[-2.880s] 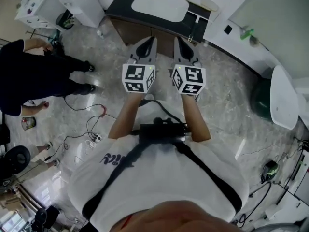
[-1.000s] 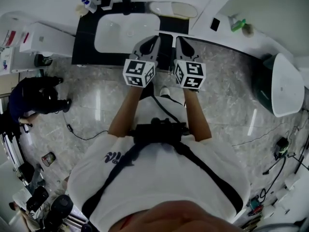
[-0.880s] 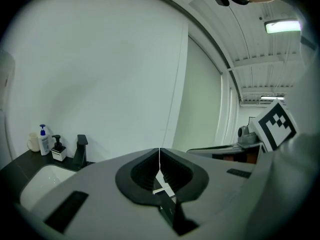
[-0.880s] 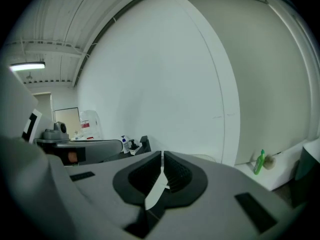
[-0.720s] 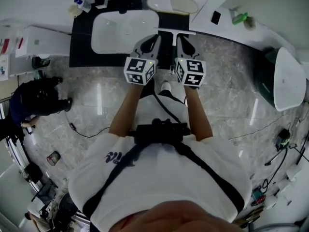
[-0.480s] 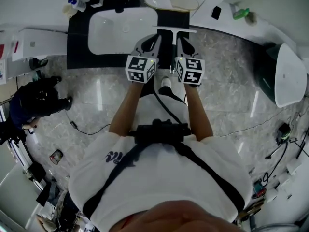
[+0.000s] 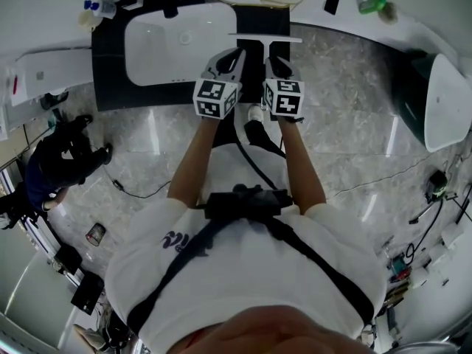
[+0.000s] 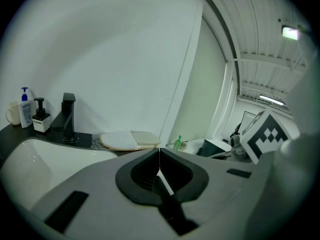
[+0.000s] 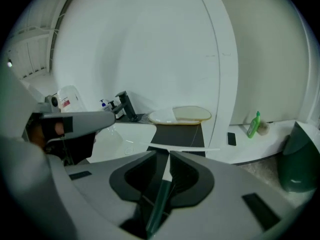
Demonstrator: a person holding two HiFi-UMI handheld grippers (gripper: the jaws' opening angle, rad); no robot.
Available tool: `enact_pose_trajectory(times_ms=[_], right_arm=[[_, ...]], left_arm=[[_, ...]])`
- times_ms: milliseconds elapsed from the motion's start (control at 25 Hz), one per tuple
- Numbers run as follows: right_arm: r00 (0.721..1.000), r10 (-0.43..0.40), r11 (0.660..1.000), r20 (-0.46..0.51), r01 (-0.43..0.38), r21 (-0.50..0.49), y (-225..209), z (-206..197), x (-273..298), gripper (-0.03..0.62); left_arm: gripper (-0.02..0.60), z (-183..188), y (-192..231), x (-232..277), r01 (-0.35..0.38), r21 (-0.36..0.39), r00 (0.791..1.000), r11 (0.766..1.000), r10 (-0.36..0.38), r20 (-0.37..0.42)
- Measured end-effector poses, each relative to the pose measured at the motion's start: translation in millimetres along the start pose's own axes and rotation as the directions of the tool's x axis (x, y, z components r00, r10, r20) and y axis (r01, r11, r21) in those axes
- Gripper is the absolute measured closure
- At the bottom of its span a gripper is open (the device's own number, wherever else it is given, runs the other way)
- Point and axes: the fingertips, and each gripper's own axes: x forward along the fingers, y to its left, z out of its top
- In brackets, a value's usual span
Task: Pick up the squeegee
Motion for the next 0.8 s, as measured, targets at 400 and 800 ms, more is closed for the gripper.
enact_pose_trajectory(times_ms=[400,800], right_arm=[[0.992,-0.062,0.998,-0.111,0.060,-0.017,-9.6,-37.9,59.9,0.479],[0.972,-0.169,0.985,-0.164,0.170,-0.009,-18.3,-55.9,83.0,0.480]], left_arm=[[0.569,-27.4,18.6,10.9,-0.001,-0.054,0.999,0.999,-0.002,-0.054],[0.569,-33.0,24.5,4.7,-0.024,-0.070,0.998,0.997,0.020,-0.055]])
